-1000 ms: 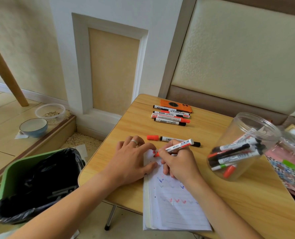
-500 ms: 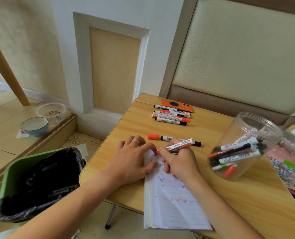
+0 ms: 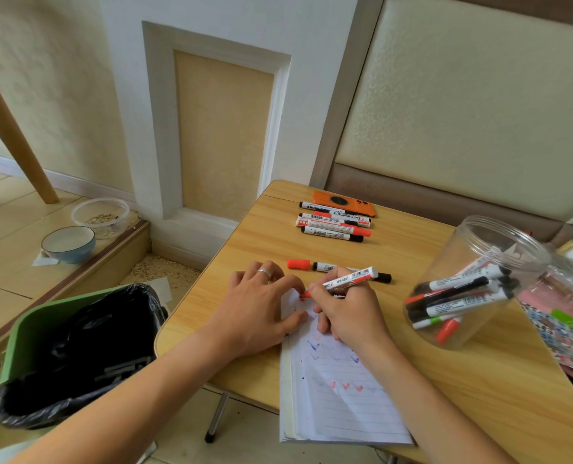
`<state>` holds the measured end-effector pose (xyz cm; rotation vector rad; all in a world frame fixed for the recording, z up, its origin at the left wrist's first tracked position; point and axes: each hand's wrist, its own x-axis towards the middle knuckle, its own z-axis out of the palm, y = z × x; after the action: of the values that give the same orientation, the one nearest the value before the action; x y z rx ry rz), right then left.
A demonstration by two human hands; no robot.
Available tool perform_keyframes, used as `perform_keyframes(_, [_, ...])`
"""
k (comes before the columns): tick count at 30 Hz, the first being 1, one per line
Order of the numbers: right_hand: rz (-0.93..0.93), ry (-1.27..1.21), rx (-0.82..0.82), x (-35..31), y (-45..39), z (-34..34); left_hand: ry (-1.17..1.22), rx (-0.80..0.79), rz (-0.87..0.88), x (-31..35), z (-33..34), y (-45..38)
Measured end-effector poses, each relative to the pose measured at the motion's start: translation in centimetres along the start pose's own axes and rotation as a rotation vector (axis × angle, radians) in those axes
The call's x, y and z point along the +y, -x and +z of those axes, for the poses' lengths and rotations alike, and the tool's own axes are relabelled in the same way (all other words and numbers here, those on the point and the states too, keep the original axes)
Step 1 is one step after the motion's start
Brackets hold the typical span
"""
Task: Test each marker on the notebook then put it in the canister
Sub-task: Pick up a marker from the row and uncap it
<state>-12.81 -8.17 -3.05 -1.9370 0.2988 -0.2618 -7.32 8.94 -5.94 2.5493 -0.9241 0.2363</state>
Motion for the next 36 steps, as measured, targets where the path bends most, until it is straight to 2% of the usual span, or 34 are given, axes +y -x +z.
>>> perform_keyframes(15, [0.021,-0.012,0.041,0.1,0.0,-0.3,0.005,-0.006,-0.001,0.0,-0.1,0.0])
perform_keyframes(28, [0.022,-0.036,-0.043,0.3,0.2,-0.2,0.057,0.001,-0.021,0.1,-0.6,-0.5])
perform_keyframes(36, [0.046,-0.176,0.075,0.7,0.2,-0.2,0.218,0.193,-0.151,0.3,-0.3,-3.1])
